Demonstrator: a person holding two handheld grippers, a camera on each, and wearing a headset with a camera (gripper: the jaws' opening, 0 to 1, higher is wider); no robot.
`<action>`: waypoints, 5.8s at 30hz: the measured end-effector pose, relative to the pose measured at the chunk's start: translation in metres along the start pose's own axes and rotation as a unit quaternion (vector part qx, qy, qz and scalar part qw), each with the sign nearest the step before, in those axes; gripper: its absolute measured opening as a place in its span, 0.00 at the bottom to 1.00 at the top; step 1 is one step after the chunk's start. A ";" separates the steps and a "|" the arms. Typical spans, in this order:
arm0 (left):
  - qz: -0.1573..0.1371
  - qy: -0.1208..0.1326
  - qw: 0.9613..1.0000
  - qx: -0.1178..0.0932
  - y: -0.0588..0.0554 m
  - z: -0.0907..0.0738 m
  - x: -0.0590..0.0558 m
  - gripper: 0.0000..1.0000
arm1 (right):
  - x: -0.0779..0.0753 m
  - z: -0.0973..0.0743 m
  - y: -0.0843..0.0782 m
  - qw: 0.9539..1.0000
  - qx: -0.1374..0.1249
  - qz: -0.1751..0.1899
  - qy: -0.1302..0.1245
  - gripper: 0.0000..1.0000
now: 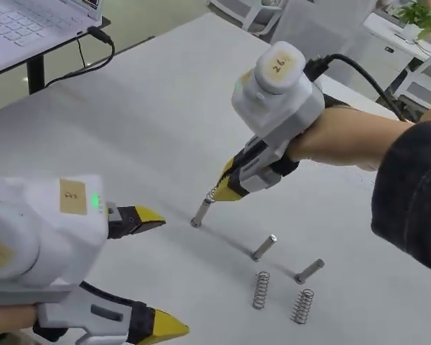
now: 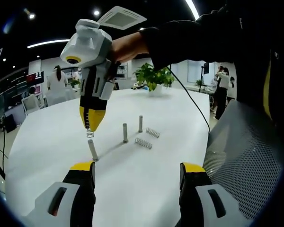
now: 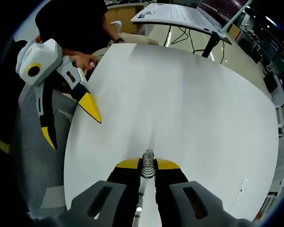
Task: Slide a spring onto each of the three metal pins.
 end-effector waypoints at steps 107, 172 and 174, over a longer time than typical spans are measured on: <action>-0.005 -0.017 1.000 0.015 0.004 0.012 0.001 0.65 | 0.019 -0.031 -0.023 0.996 -0.049 0.022 -0.071 0.27; 0.014 -0.052 0.998 0.037 0.017 0.024 -0.015 0.62 | 0.085 0.028 -0.133 0.913 -0.065 0.381 -0.130 0.30; 0.013 -0.052 0.998 0.039 0.016 0.024 -0.015 0.62 | 0.084 0.032 -0.133 0.913 -0.059 0.382 -0.131 0.30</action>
Point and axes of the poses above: the centre of the closed fingertips' face, and the gripper's own axes: z roughly forward along the fingers, x roughly to its left, y roughly out of its top, the point moved 4 cm from there along -z, roughly backward along the fingers, and after that the axes turned 4 degrees about -y, right-handed, at the moved point
